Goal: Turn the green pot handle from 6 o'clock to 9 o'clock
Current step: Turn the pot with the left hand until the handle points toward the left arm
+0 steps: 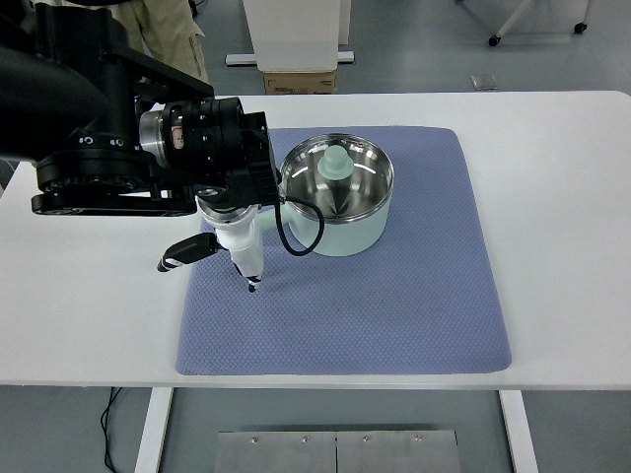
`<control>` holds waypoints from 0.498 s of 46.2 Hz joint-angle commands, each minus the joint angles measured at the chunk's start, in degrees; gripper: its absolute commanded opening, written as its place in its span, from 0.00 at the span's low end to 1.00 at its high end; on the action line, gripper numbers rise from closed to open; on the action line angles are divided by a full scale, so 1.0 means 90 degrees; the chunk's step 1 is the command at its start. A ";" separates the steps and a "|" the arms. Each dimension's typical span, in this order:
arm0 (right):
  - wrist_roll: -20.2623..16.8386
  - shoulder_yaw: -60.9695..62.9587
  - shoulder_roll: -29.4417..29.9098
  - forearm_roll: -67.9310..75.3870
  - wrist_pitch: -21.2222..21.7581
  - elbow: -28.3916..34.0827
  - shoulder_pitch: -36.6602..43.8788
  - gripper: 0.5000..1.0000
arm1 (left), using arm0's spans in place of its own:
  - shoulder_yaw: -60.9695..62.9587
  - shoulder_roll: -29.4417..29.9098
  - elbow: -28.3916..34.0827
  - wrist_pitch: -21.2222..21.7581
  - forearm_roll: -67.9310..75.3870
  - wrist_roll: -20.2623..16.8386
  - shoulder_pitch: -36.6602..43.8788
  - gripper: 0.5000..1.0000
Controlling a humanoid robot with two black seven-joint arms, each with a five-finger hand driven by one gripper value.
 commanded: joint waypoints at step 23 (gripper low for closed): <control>0.0002 0.0000 0.0000 0.0000 0.0000 0.0001 0.0000 1.00 | 0.0170 -0.0115 0.0701 0.0000 0.0059 -0.0085 0.0129 1.00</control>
